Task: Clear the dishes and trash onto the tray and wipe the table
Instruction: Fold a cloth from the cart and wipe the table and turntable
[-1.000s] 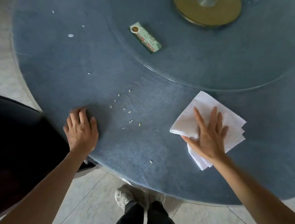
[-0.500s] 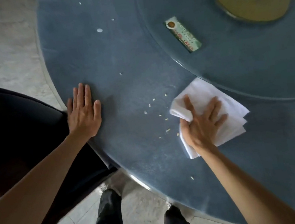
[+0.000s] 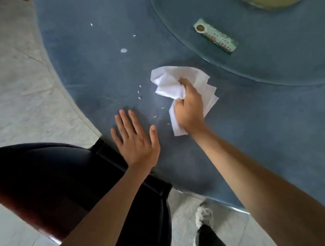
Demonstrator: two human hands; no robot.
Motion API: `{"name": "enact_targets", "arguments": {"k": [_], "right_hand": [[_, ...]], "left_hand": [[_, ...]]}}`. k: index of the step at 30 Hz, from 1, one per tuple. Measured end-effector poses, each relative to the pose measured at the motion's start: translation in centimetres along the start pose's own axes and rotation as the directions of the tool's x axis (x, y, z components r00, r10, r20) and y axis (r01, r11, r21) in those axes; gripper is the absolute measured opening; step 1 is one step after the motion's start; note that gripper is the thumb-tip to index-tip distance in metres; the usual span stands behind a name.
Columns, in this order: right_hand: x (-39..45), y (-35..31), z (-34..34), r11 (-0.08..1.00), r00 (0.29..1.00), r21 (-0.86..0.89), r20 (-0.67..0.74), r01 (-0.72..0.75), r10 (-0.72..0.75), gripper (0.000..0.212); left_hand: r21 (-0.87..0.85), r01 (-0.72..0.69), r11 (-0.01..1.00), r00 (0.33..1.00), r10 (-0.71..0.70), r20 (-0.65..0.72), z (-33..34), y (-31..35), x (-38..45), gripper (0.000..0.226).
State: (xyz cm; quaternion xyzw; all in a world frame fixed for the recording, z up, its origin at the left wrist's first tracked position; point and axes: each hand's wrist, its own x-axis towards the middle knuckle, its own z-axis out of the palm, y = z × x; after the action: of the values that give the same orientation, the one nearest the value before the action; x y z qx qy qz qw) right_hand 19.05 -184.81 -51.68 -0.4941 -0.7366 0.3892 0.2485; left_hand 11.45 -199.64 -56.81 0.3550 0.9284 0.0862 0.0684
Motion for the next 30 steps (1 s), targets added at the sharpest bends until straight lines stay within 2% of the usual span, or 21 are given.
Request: {"name": "enact_targets", "arguments": {"k": [1,3,5,8,11,13,15,17,23,26,30], "right_hand": [[-0.8,0.2,-1.8,0.997,0.997,0.071,-0.069,-0.023,0.027,0.059],[-3.1,1.0,-5.5,0.983,0.979,0.181,-0.197,-0.024,0.06,0.045],[-6.3,1.9,-9.2,0.974,0.943,0.224,-0.326,0.006,0.069,0.038],[-11.2,5.4,-14.3,0.988,0.853,0.146,-0.509,-0.049,0.117,0.052],[-16.6,10.4,-18.6,0.991,0.805,-0.032,-0.588,-0.129,0.086,0.052],[-20.2,13.1,-20.0,0.947,0.839,-0.216,-0.537,-0.24,0.09,0.057],[-22.6,15.1,-19.5,0.822,0.853,-0.332,-0.42,-0.462,0.31,0.067],[-23.7,16.3,-17.8,0.708,0.826,-0.428,-0.335,-0.562,0.454,0.071],[-21.1,16.4,-14.2,0.597,0.811,-0.551,-0.354,-0.583,0.465,0.069],[-18.8,14.6,-11.4,0.644,0.845,-0.548,-0.333,-0.534,0.418,0.07],[-14.5,10.1,-5.3,0.684,0.895,-0.577,-0.267,-0.446,0.359,0.074]], "left_hand": [[-0.004,-0.002,1.0,1.0,0.002,-0.001,0.0,-0.1,0.1,0.079],[-0.011,-0.005,1.0,1.0,0.006,0.025,-0.2,0.0,0.3,0.081],[-0.004,-0.012,1.0,0.999,0.013,0.052,-0.3,0.1,0.3,0.082],[0.011,-0.035,0.999,0.996,0.034,0.078,-0.6,-0.3,0.2,0.082],[0.027,-0.104,0.994,0.992,0.102,0.08,-0.7,-0.6,0.1,0.076],[0.03,-0.113,0.993,0.991,0.111,0.069,-0.8,-0.6,-0.1,0.075],[0.043,-0.109,0.993,0.993,0.106,0.051,-0.8,-0.5,0.0,0.075],[0.049,-0.111,0.993,0.993,0.109,0.047,-0.7,-0.4,0.0,0.076],[0.05,-0.156,0.987,0.986,0.152,0.069,-0.8,-0.5,0.2,0.076],[0.066,-0.196,0.978,0.98,0.193,0.04,-1.2,-0.8,0.8,0.073],[0.0,-0.263,0.965,0.964,0.263,-0.039,-2.4,-2.9,4.7,0.069]]}}
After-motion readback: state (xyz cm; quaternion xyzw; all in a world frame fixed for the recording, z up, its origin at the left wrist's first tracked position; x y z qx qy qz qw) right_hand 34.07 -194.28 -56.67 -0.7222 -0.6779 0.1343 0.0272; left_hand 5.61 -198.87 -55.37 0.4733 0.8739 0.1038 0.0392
